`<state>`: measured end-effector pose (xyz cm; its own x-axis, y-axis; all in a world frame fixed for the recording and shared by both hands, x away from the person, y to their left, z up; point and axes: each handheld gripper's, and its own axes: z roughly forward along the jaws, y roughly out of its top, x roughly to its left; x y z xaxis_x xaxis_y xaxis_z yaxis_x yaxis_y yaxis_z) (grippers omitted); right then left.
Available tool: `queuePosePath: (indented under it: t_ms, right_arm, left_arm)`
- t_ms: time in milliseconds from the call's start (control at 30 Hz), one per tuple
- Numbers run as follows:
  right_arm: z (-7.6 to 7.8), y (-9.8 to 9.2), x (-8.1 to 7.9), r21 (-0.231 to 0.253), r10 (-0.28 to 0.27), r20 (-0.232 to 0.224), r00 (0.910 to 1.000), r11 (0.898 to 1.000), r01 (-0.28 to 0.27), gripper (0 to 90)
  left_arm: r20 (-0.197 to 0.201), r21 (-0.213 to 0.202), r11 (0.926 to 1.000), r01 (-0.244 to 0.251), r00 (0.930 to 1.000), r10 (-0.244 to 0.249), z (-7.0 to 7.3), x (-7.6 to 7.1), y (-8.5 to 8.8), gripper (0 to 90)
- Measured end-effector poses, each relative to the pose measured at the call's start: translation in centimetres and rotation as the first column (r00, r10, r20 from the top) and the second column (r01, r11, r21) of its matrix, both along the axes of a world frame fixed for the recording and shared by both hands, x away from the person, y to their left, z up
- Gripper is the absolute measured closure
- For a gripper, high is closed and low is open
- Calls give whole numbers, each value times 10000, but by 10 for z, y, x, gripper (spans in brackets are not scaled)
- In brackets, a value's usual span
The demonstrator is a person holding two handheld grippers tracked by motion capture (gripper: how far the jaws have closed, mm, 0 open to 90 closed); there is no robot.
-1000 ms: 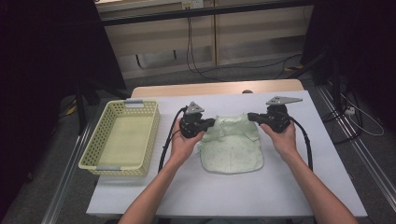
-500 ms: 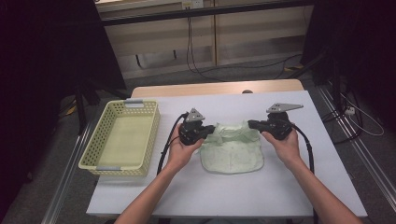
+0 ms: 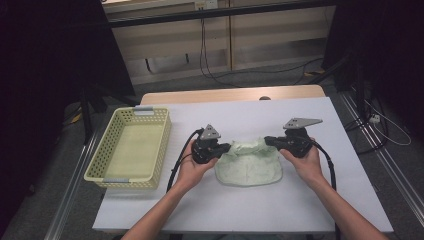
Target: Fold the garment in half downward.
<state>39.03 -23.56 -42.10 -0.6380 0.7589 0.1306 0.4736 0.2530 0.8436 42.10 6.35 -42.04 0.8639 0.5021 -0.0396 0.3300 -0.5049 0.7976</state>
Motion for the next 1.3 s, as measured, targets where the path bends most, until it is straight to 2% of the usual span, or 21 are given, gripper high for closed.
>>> queuePosePath:
  t_ms: [100,167,333,433,500,600,900,933,967,1000,1100,1133,1200,1300]
  right_arm:
    - [-2,1,-3,-136,142,-93,9999,9998,-143,900]
    - [-3,0,-5,-265,208,-124,9997,9994,-212,900]
    - [-2,-2,-11,-309,262,-145,9996,9992,-267,900]
    - [-1,-3,-15,-378,384,-146,9992,9985,-389,900]
    - [-2,-3,-18,-458,447,-174,9988,9979,-455,900]
    - [-4,-4,-21,-525,559,-225,9982,9970,-570,900]
    - [-8,-4,-29,-719,848,-433,9955,9935,-878,900]
    - [-8,-5,-30,-732,871,-439,9952,9932,-902,900]
    - [-7,-5,-31,-741,886,-457,9950,9930,-918,900]
    - [-8,-6,-32,-769,915,-449,9948,9925,-947,900]
    - [-10,-6,-35,-877,1002,-556,9934,9906,-1048,900]
    - [-10,-6,-36,-896,1006,-595,9931,9904,-1057,900]
    - [-11,-7,-39,-909,1027,-626,9927,9900,-1081,900]
    - [-14,-5,-42,-1015,1101,-758,9910,9879,-1175,900]
  left_arm:
    - [65,124,9999,61,10000,-62,0,-3,1,887]
    - [6,-6,9999,145,9999,-145,0,-6,2,886]
    - [281,27,9993,374,9989,-374,-4,-15,3,888]
    - [426,230,9985,502,9978,-512,-6,-21,4,889]
    - [391,212,9982,563,9976,-571,-8,-23,5,888]
    - [374,413,9967,699,9967,-714,-10,-27,7,888]
    - [203,357,9955,873,9959,-880,-14,-34,9,888]
    - [237,531,9936,993,9946,-1007,-14,-34,10,889]
    - [196,419,9946,948,9952,-957,-15,-36,9,888]
    - [260,625,9927,1032,9941,-1050,-15,-36,10,889]
    - [166,561,9937,974,9950,-985,-18,-37,9,889]
    - [206,728,9920,1034,9942,-1051,-18,-37,9,889]
    - [188,803,9910,1072,9939,-1090,-18,-39,8,889]
    - [194,764,9915,1055,9940,-1072,-18,-39,8,889]
